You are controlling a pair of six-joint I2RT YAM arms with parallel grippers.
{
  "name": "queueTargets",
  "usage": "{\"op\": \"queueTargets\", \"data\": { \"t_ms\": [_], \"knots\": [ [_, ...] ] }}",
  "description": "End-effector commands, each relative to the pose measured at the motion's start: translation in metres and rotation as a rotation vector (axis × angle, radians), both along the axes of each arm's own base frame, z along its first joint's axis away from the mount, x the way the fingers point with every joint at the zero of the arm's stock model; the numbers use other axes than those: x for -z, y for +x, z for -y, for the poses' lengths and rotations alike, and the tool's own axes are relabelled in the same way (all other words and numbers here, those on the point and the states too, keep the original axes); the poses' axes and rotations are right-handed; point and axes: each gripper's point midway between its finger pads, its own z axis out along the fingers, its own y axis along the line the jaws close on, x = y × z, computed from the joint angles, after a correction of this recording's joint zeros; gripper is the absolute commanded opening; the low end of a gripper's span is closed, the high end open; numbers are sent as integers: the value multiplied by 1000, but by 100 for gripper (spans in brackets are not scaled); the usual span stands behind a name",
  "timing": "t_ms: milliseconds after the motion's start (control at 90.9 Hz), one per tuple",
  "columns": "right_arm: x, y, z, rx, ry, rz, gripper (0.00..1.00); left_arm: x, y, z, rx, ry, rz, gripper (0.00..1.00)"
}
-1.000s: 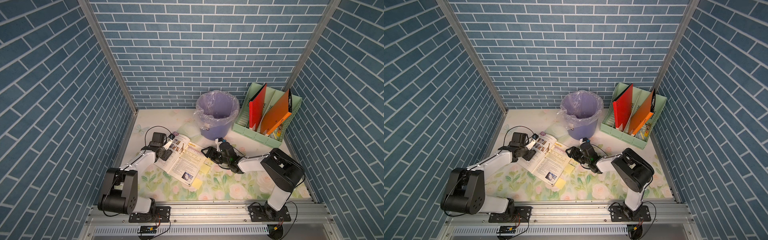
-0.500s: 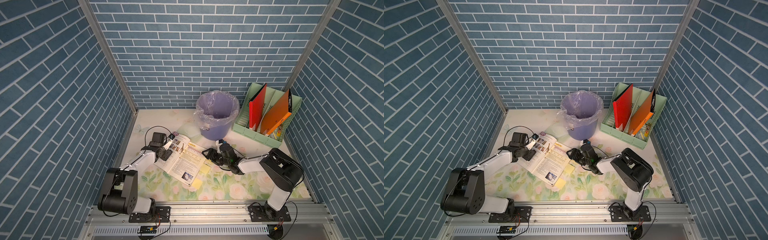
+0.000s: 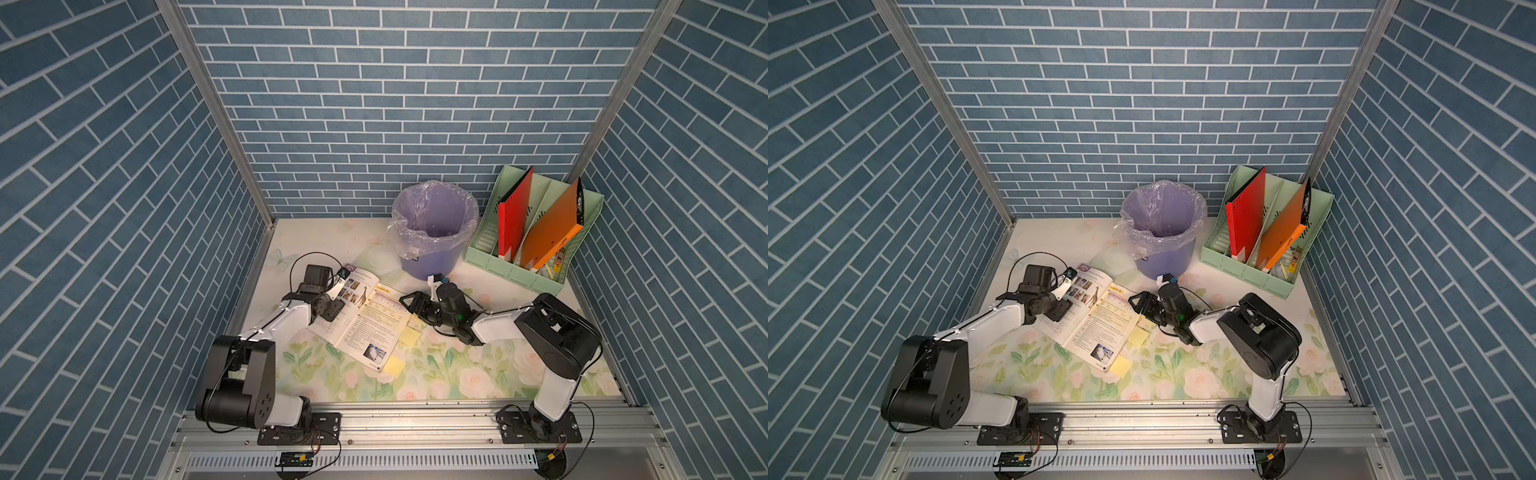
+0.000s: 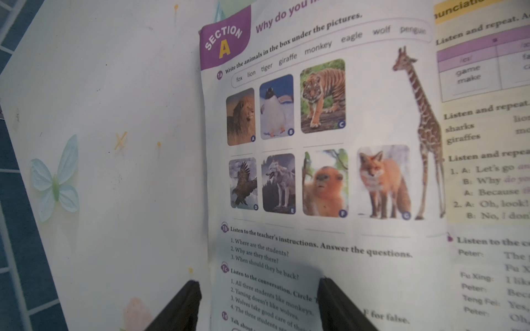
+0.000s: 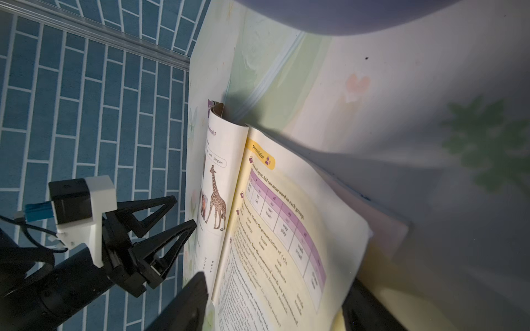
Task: Peel off the used sticky note
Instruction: Turn the page of the book at the center of the board.
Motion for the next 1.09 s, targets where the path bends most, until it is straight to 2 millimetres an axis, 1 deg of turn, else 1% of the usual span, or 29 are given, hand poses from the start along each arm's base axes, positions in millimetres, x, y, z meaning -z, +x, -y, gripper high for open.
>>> {"op": "queueTargets", "data": {
  "t_ms": [0,44,132,165,209,264,286,341,363,385,407,462,528,616,726,847,979,1023,1078],
  "knots": [
    [-8,2,-12,-18,36,11,72,4,-3,3,14,-2,-13,70],
    [-9,3,-13,-19,37,14,72,5,-4,3,14,-2,-15,70],
    [-5,4,-14,-19,28,7,72,4,-4,3,15,-2,-14,70],
    [-3,4,-15,-19,27,2,71,4,-5,3,15,-2,-14,70],
    [-1,5,-16,-20,27,-2,67,3,-5,3,15,-2,-12,70],
    [0,6,-20,-29,30,-5,52,1,-4,2,15,-1,-7,70],
    [1,6,-21,-31,29,-7,44,0,-4,3,15,-1,-5,70],
    [0,8,-24,-34,23,-9,27,-4,-3,3,15,-2,2,70],
    [0,9,-25,-34,18,-9,18,-5,-3,3,15,-4,4,70],
    [-2,10,-26,-35,15,-4,7,-8,-3,3,16,-6,9,70],
    [-3,12,-26,-34,11,-1,0,-11,-2,3,16,-7,14,70],
    [-6,13,-27,-36,0,6,0,-20,0,5,18,-18,30,70],
    [-16,14,-30,-45,2,25,0,-33,1,7,24,-35,53,71],
    [-35,14,-37,-63,13,55,0,-50,2,12,36,-63,71,72],
    [-57,15,-49,-81,42,81,0,-76,3,20,46,-112,99,76],
    [-78,17,-73,-109,94,93,0,-101,-1,31,56,-197,105,81],
    [-103,26,-107,-137,151,112,0,-124,-7,40,47,-325,103,92],
    [-104,31,-116,-141,152,111,0,-128,-9,40,38,-363,94,93],
    [-109,36,-127,-142,161,116,0,-129,-14,43,37,-401,67,93]
  ]
}}
